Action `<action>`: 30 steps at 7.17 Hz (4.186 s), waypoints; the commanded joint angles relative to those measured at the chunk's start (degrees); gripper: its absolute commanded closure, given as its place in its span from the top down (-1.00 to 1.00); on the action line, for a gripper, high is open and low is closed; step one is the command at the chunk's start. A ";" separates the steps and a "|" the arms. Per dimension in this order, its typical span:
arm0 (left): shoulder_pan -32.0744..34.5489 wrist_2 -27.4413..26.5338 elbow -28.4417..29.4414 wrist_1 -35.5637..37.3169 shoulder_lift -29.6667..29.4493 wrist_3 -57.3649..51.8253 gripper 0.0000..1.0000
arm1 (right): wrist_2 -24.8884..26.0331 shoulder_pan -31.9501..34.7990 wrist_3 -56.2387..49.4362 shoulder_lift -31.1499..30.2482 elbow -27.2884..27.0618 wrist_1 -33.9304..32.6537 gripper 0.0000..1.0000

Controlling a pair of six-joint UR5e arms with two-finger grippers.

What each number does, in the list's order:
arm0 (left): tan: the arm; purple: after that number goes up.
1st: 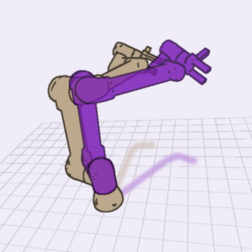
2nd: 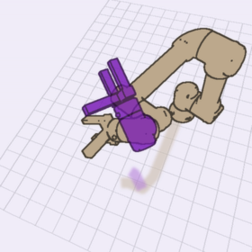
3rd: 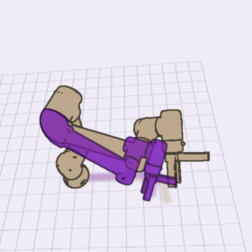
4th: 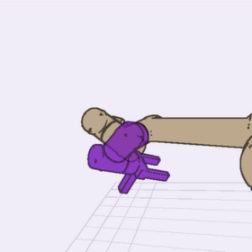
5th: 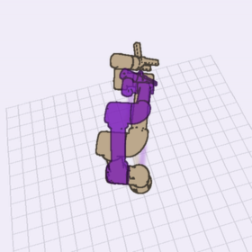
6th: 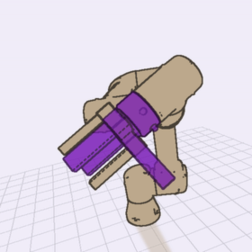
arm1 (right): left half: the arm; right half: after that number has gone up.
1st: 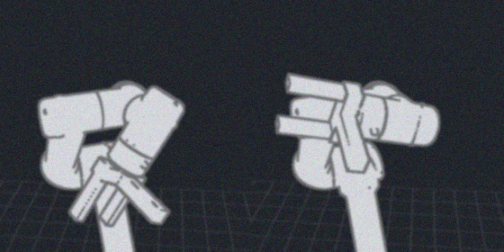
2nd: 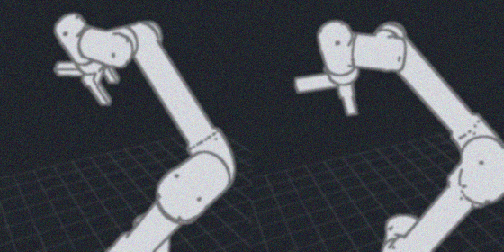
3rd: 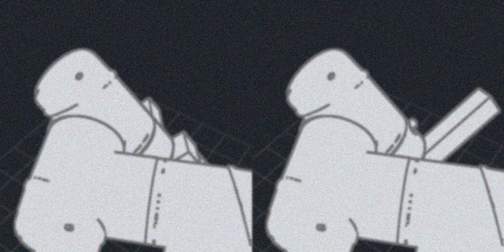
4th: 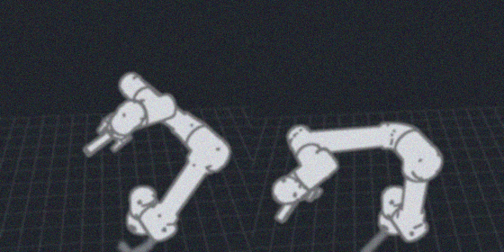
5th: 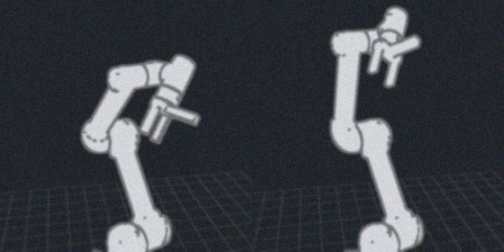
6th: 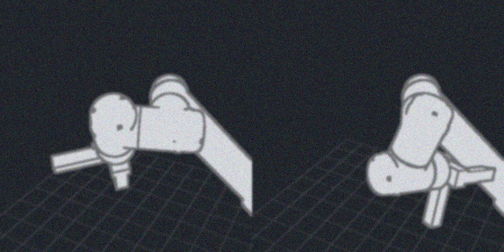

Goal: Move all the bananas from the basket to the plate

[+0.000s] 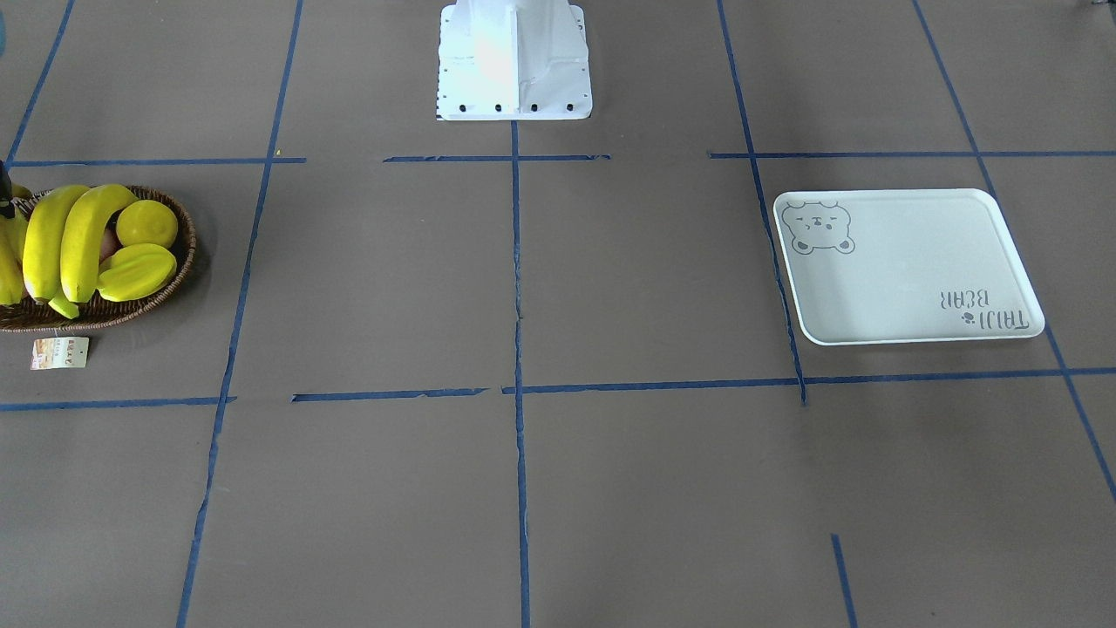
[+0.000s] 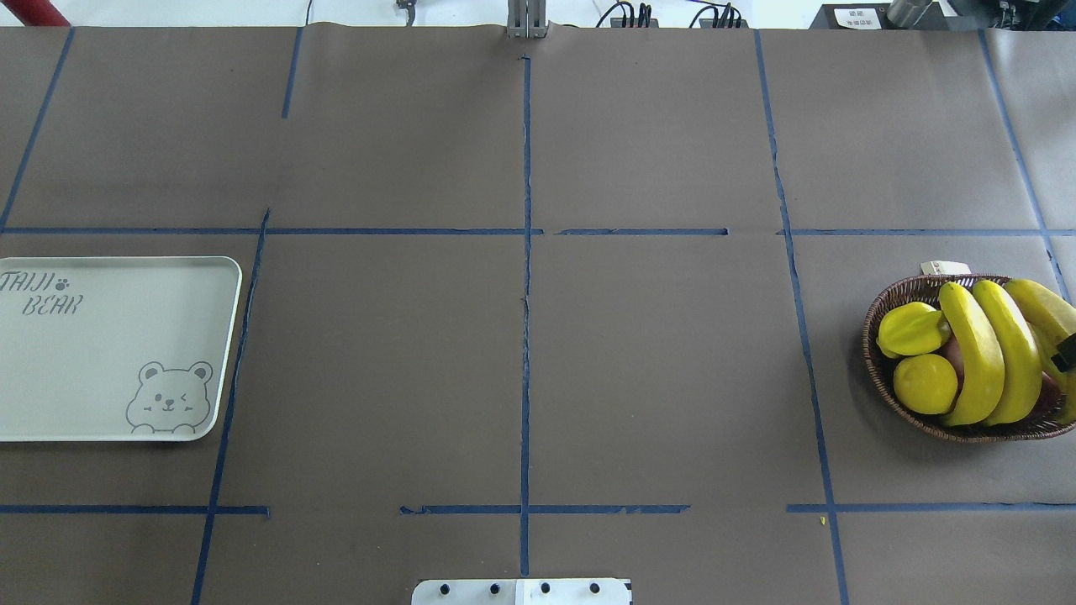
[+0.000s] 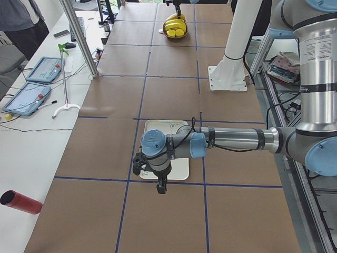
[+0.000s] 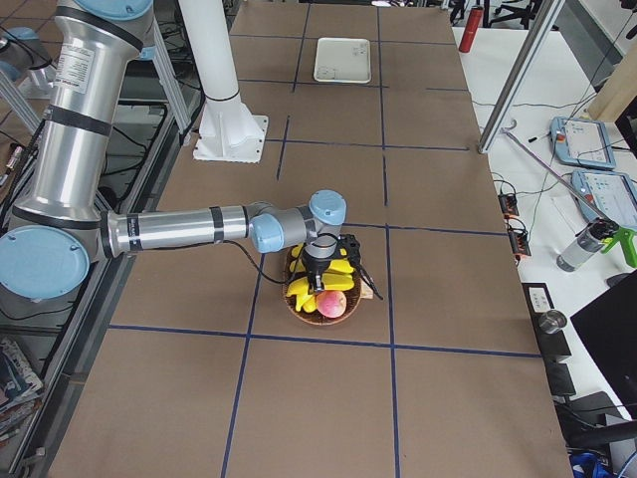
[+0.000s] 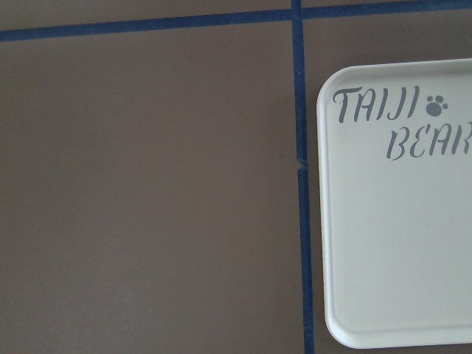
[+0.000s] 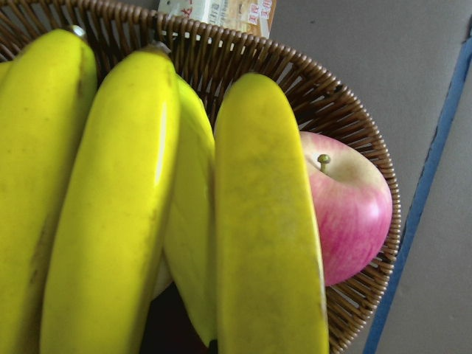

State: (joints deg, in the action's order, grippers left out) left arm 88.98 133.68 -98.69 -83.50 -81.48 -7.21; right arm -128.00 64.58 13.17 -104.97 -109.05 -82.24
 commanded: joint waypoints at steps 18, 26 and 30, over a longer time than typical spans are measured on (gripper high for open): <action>-34.72 4.71 -0.72 -34.94 -32.50 83.51 1.00 | 16.07 -31.07 62.02 46.33 16.15 38.55 -0.86; -49.86 -18.19 3.59 -50.27 -41.04 109.16 1.00 | 25.17 -37.42 68.92 50.74 16.15 39.62 -0.59; -52.33 -20.04 4.99 -50.27 -42.62 109.07 0.89 | 25.17 -37.60 68.83 51.10 15.97 39.62 -0.55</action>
State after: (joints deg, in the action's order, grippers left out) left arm 36.95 113.97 -94.31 -133.77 -123.75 101.87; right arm -102.83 27.06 82.01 -53.96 -92.98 -42.63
